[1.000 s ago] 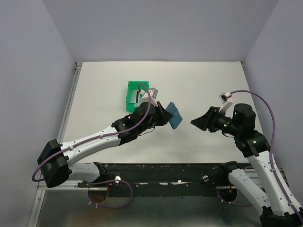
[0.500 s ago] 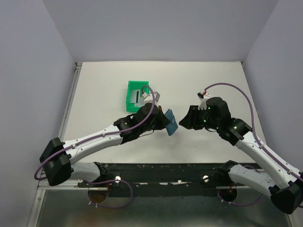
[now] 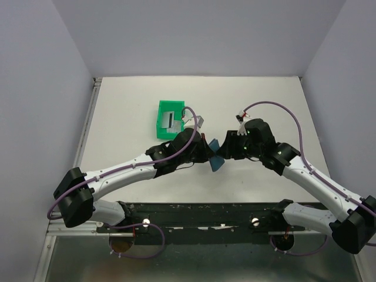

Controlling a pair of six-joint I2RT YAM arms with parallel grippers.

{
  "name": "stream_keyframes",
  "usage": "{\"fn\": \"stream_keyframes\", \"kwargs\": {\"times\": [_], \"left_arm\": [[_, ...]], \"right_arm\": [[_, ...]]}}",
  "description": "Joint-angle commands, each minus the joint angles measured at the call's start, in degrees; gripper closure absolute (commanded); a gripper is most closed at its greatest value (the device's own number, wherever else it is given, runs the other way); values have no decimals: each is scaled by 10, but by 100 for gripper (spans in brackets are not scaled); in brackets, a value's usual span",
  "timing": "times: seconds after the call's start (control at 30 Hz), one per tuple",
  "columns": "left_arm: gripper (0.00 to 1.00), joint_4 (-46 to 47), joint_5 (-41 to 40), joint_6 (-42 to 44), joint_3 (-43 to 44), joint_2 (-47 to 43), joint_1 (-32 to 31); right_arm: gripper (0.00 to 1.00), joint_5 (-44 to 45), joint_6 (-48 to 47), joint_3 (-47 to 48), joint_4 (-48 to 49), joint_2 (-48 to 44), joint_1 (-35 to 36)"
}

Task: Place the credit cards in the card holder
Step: Open the card holder.

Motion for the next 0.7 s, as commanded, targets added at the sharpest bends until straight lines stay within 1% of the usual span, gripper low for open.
{"fn": "stream_keyframes", "kwargs": {"times": [0.0, 0.23, 0.4, 0.57, 0.67], "left_arm": [[100, 22, 18, 3, 18, -1, -5], [100, 36, 28, 5, 13, -1, -5], [100, 63, 38, 5, 1, -10, -5], [100, 47, 15, 11, -3, -27, -5], [100, 25, -9, 19, -2, -37, -5]], "right_arm": [[44, 12, 6, 11, 24, 13, 7], [44, 12, 10, 6, 31, 25, 7], [45, 20, 11, 6, 26, 42, 8], [58, 62, 5, 15, -17, 59, 8], [61, 114, 6, 23, -55, 65, 9]]}}
